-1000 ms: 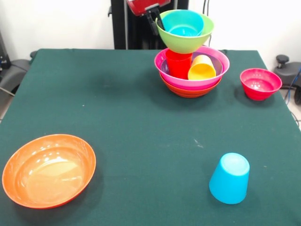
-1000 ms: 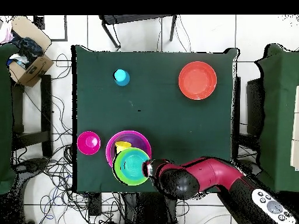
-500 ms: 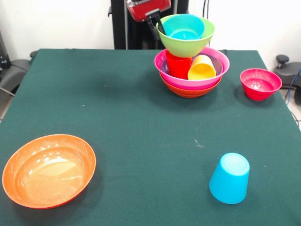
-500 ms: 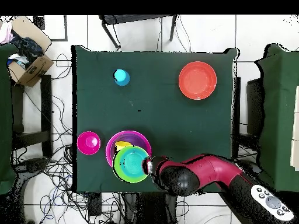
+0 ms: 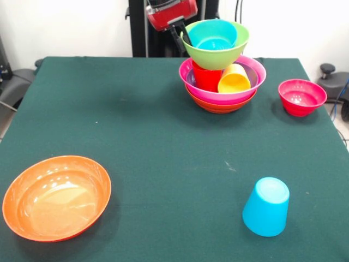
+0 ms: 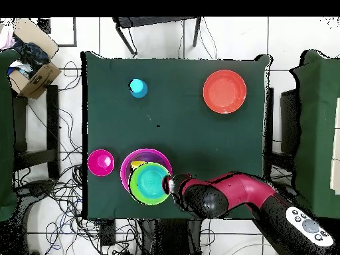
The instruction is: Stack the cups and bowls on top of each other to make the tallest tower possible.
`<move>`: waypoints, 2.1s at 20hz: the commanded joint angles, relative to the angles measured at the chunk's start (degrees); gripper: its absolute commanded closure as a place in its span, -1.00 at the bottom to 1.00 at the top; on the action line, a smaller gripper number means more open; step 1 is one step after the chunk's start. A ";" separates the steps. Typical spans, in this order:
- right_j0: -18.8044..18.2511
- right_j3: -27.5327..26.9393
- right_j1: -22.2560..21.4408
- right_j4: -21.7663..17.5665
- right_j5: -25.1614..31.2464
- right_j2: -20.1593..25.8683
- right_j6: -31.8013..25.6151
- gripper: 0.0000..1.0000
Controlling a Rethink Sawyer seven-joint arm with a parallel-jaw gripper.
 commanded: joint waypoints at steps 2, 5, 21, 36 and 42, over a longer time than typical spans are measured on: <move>0.22 -4.38 3.61 -5.76 5.80 -3.11 -9.86 1.00; 0.09 -3.97 3.53 -5.36 6.50 -2.91 -10.02 1.00; 0.93 -4.28 5.73 -7.85 8.32 -5.43 -10.60 1.00; 3.56 -3.96 1.67 -9.14 10.83 -9.10 -8.91 1.00; 4.69 -3.94 0.00 -7.92 12.74 -9.64 -8.60 1.00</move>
